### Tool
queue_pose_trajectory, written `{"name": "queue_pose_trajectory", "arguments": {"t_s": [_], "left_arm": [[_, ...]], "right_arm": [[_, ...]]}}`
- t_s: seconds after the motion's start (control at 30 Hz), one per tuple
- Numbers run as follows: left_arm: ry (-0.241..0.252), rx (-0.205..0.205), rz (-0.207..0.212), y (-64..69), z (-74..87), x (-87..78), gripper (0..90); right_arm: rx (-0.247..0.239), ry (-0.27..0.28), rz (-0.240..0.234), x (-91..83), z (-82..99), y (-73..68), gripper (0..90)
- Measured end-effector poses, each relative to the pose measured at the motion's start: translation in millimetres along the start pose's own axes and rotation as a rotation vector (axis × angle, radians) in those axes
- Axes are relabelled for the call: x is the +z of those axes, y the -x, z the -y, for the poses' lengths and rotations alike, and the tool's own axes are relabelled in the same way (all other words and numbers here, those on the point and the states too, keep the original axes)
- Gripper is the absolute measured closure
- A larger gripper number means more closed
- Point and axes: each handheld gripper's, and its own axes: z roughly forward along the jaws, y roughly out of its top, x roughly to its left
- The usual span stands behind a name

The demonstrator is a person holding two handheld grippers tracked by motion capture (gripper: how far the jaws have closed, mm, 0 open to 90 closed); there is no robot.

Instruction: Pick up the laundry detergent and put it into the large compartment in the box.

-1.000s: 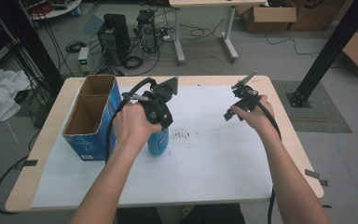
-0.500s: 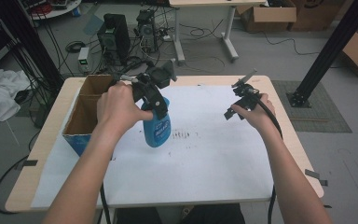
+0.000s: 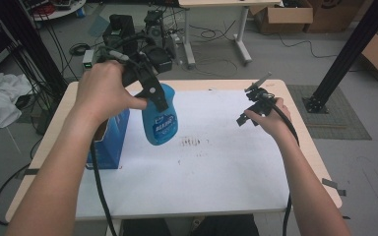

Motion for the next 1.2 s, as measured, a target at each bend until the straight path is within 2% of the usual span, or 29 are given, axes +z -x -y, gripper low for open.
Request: {"name": "queue_pose_trajectory", "arguments": {"t_s": [0.13, 0.23, 0.33, 0.37, 0.43, 0.5, 0.57, 0.67, 0.83, 0.9, 1.03, 1.2], "left_arm": [[0.008, -0.063, -0.017, -10.3, 7.2, -13.6, 36.9], [0.007, -0.132, -0.036, -19.7, 14.3, -21.5, 36.9], [0.01, -0.227, -0.06, -31.0, 23.7, -27.5, 36.9], [0.025, -0.274, -0.068, -35.5, 28.5, -29.7, 36.9], [0.038, -0.326, -0.083, -41.7, 35.7, -33.2, 37.0], [0.058, -0.429, -0.106, -49.7, 45.6, -38.0, 37.0], [0.065, -0.487, -0.122, -55.5, 53.3, -41.8, 37.1], [0.059, -0.6, -0.145, -67.7, 68.2, -48.6, 37.1], [0.057, -0.753, -0.17, -83.2, 91.3, -55.6, 37.1], [0.055, -0.804, -0.193, -87.0, 98.5, -56.5, 37.1], [0.048, -0.861, -0.246, -93.0, 109.1, -57.0, 37.2], [0.067, -0.906, -0.244, -98.7, 117.1, -52.4, 37.2]], "right_arm": [[0.003, 0.001, 0.002, -1.2, 0.4, 0.2, 26.3], [0.005, 0.002, 0.005, -2.2, 0.7, 1.4, 26.3], [0.005, 0.006, 0.007, -3.2, 0.7, 2.6, 26.3], [0.006, 0.007, 0.009, -3.4, 0.7, 2.6, 26.3], [0.009, 0.005, 0.01, -4.6, 0.7, 3.1, 26.3], [0.013, 0.004, 0.013, -5.1, 0.8, 3.4, 26.3], [0.019, 0.004, 0.011, -5.3, 0.9, 3.5, 26.3], [0.02, 0.003, 0.02, -6.1, 0.6, 4.0, 26.3], [0.024, 0.003, 0.024, -8.1, 0.6, 4.0, 26.2], [0.029, 0.003, 0.024, -8.7, 0.6, 4.3, 26.3], [0.029, 0.002, 0.028, -7.9, 0.4, 4.2, 26.3], [0.018, -0.006, 0.031, -5.5, -0.2, 2.8, 26.2]]}}
